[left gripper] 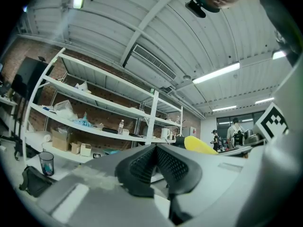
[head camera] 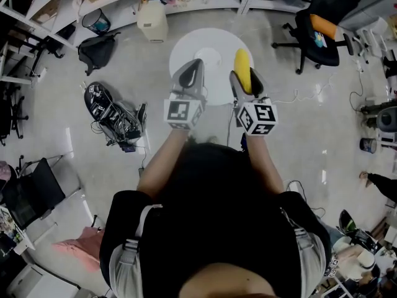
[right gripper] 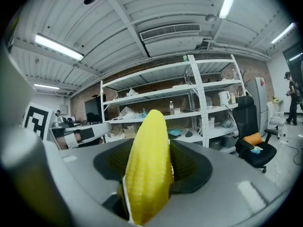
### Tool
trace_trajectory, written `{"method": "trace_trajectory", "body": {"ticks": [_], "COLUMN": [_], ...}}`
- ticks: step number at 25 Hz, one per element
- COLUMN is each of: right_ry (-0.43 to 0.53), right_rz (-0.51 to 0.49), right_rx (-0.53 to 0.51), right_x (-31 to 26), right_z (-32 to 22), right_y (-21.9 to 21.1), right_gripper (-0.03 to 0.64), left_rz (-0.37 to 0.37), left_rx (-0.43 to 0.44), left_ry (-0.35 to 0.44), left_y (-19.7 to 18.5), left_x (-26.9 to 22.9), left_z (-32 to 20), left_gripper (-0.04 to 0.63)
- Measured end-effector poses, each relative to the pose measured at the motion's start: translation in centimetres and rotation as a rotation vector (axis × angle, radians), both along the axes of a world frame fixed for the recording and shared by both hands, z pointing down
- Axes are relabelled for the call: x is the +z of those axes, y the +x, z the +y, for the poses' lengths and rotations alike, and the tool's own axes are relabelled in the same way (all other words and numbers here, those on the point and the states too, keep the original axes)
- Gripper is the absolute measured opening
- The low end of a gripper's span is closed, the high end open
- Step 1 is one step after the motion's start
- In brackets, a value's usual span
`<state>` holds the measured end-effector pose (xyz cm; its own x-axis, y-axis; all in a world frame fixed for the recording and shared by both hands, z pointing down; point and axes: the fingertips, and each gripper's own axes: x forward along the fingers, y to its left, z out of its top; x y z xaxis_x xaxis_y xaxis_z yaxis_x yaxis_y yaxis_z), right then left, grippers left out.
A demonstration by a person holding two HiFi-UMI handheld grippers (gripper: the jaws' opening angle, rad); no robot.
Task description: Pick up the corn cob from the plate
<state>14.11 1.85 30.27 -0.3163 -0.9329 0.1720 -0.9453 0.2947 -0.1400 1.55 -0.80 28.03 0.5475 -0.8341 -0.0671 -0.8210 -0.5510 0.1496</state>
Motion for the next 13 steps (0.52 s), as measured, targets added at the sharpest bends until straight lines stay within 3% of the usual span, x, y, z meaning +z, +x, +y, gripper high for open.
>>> {"method": "trace_trajectory", "body": {"ticks": [13], "right_ry": [-0.008], "right_rz": [0.008], "right_rx": [0.001], "right_x": [0.31], "right_z": [0.1], "right_y": [-1.04], "right_gripper": [0.244], "left_rz": [0.008], "left_rx": [0.007], "left_ry": [-0.005], "left_y": [-0.68], "left_x": [0.12], "left_z": [0.11], "left_gripper": [0.0]}}
